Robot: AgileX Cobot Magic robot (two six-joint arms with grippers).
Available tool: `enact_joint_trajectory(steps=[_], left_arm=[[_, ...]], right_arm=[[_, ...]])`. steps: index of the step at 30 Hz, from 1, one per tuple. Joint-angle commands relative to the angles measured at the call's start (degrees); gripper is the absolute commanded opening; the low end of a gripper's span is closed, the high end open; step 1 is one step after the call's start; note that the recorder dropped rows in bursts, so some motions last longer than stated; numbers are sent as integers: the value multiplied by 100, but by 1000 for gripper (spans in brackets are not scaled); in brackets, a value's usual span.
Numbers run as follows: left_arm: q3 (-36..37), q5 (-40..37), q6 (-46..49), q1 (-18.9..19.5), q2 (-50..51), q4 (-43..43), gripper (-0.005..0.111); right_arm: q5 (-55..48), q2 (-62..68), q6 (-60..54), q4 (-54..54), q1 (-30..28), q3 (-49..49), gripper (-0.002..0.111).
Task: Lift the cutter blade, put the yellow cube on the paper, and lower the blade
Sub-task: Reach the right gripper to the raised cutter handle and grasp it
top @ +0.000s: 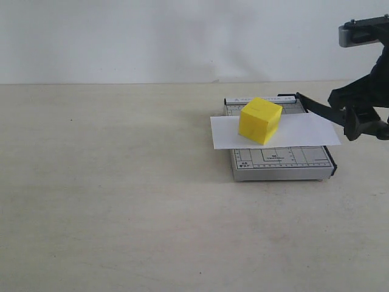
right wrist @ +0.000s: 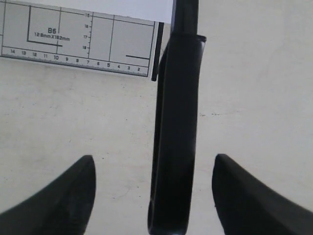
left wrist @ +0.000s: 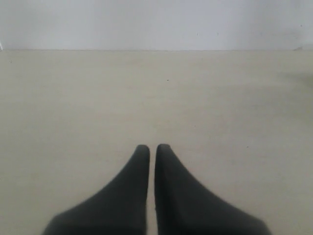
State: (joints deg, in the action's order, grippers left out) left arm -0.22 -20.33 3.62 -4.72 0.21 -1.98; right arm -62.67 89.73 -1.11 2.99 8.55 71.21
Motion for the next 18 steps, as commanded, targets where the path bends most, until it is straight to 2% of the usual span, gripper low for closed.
enact_joint_trajectory(steps=[1,6,13,18], left_arm=[[22,16,27,11,-21,9,5],[22,16,27,11,-21,9,5],[22,16,27,11,-21,9,5],[22,16,27,11,-21,9,5]], right_arm=[[55,160,-70,60,2,19,60],[76,208,-91,142,2,19,41],[-16,208,-249,205,2,19,-1],[252,208,-249,144,2,-211,0]])
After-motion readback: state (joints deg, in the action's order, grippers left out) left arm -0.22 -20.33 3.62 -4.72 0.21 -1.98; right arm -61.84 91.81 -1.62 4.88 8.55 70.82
